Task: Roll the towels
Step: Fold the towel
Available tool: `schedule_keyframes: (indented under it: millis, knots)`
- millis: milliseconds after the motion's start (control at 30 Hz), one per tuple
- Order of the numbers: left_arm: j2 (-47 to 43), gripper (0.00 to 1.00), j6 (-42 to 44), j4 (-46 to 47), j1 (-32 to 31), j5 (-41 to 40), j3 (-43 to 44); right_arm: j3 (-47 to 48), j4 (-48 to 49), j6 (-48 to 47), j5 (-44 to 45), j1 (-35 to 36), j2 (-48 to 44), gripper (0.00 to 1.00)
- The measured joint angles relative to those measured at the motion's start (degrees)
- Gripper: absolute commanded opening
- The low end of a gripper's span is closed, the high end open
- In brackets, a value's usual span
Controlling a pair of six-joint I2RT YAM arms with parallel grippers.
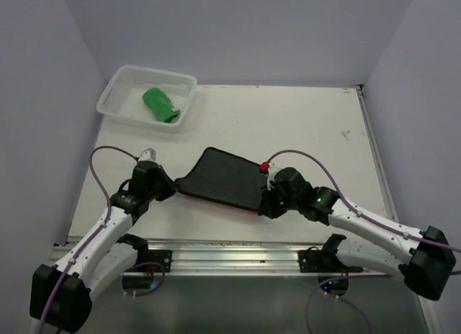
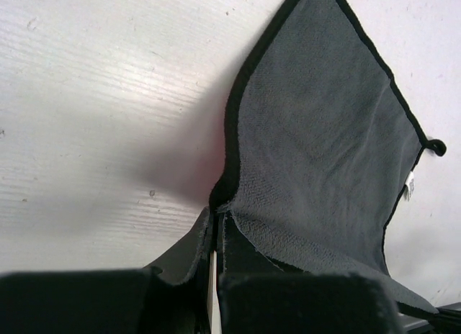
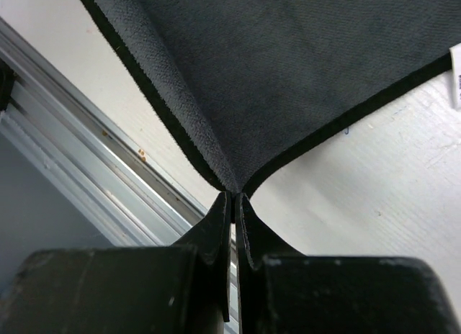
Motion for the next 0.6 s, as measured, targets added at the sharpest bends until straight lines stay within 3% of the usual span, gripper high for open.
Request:
schedule_keyframes:
  millis: [333, 600]
  knots:
    - [17.8, 0.00, -0.1, 3.0, 0.0, -0.4, 13.0, 3.5, -0.6, 1.5, 8.0, 0.0, 2.9, 0.00]
    - [26.7, 0.00, 1.2, 4.8, 0.0, -0.3, 22.6, 6.5, -0.9, 2.4, 14.3, 0.0, 3.7, 0.00]
